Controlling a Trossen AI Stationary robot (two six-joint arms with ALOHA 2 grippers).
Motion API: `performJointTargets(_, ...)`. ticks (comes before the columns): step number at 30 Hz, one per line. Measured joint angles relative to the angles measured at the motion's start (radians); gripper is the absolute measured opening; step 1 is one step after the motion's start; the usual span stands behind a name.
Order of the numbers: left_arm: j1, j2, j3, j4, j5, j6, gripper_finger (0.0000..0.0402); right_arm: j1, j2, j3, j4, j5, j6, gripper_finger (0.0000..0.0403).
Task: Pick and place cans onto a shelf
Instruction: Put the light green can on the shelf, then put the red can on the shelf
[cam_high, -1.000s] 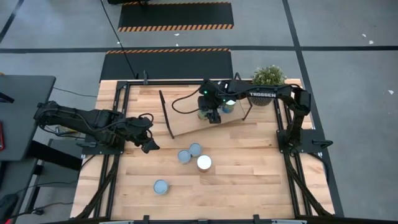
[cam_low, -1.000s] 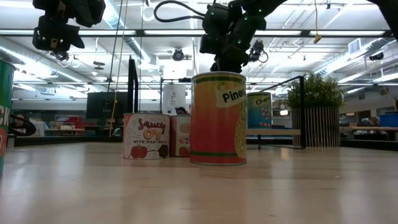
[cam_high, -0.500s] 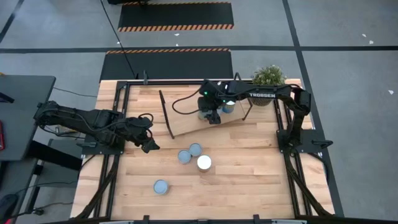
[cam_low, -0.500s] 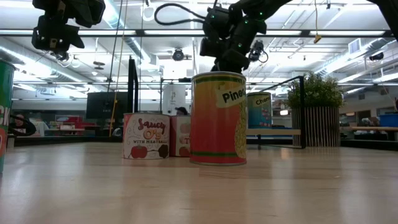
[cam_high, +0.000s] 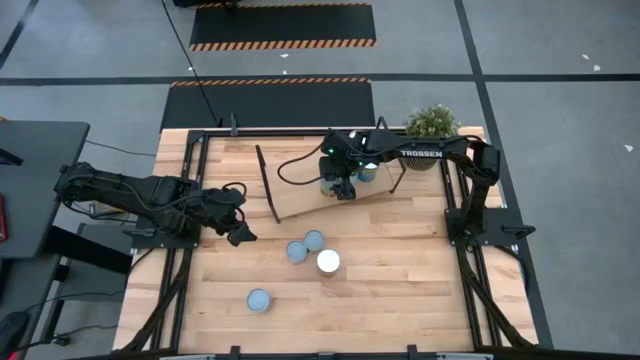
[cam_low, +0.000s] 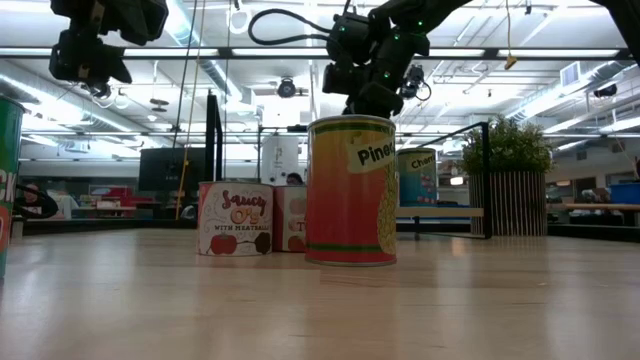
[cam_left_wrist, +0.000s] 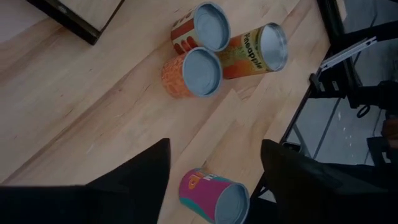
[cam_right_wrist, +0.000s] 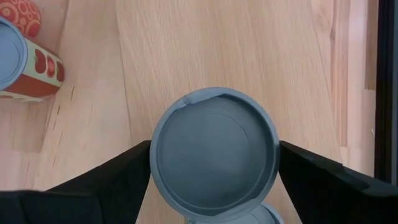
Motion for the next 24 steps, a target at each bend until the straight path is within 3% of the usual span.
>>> performJointTargets(7, 0.0, 0.0, 0.0, -0.01, 0.007, -0.004, 0.0302, 0.0, 0.0, 0.0, -0.016, 0.004, 0.004, 0.0387)
performJointTargets(12, 0.0, 0.0, 0.0, -0.01, 0.041, 0.001, 0.0302, 0.0, 0.0, 0.0, -0.046, 0.046, 0.005, 0.0394)
performJointTargets(24, 0.0, 0.0, 0.0, -0.01, 0.045, 0.004, 0.0289, 0.0, -0.003, 0.056, -0.09, 0.021, 0.046, 0.0399)
